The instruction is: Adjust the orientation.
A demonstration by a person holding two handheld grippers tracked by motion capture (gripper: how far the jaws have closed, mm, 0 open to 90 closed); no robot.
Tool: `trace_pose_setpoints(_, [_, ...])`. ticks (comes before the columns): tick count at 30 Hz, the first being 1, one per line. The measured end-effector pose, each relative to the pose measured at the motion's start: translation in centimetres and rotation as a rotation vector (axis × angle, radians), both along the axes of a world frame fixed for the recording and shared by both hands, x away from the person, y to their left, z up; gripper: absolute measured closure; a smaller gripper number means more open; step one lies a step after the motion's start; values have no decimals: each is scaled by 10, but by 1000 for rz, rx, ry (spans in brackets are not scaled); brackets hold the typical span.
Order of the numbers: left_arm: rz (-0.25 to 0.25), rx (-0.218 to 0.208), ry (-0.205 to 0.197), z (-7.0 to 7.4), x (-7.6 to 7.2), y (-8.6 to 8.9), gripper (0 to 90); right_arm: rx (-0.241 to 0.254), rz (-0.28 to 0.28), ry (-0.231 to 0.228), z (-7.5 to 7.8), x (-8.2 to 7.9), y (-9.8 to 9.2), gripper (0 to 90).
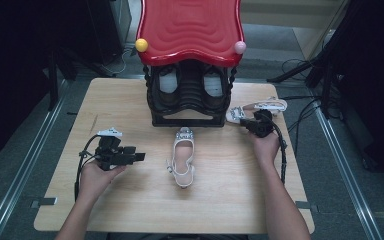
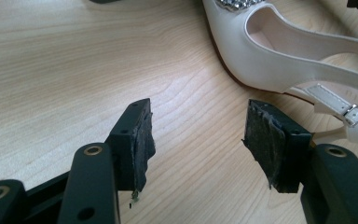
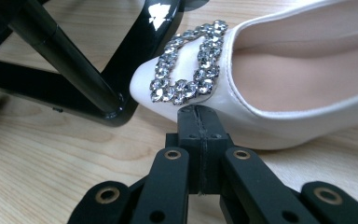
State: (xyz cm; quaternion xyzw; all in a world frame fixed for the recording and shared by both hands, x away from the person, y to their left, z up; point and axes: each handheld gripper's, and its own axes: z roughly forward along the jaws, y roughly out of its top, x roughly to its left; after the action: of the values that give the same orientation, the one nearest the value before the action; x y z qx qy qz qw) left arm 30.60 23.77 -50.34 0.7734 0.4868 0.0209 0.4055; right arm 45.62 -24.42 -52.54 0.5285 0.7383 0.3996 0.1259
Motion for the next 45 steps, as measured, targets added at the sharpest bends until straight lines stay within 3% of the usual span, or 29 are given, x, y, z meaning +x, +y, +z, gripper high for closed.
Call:
trace_pose_setpoints(11, [4, -2, 1, -1, -5, 2, 413, 31, -8, -23, -4, 15, 11, 900])
trace_pose_setpoints(14, [-3, -7, 0, -1, -4, 0, 413, 12, -7, -31, -6, 18, 15, 900])
trace_pose_setpoints(17, [-18, 4, 0, -1, -4, -2, 412, -12, -4, -7, -8, 18, 18, 900])
trace_pose_setpoints(21, [-19, 7, 2, -2, -2, -3, 410, 49, 3, -5, 3, 12, 15, 900])
trace_pose_setpoints(23, [-17, 6, 1, -2, -1, -4, 410, 40, 2, -29, 11, 9, 13, 900])
trace_pose_setpoints(30, [-38, 28, 3, -3, 4, -8, 411, 18, -19, -40, 32, -5, -9, 900])
trace_pose_setpoints(37, [-43, 23, 4, -3, 11, -9, 411, 18, -71, -91, 57, -22, -35, 900])
trace_pose_setpoints(45, [-23, -2, -9, -3, 14, -5, 413, 37, -141, -99, 61, -30, -62, 900])
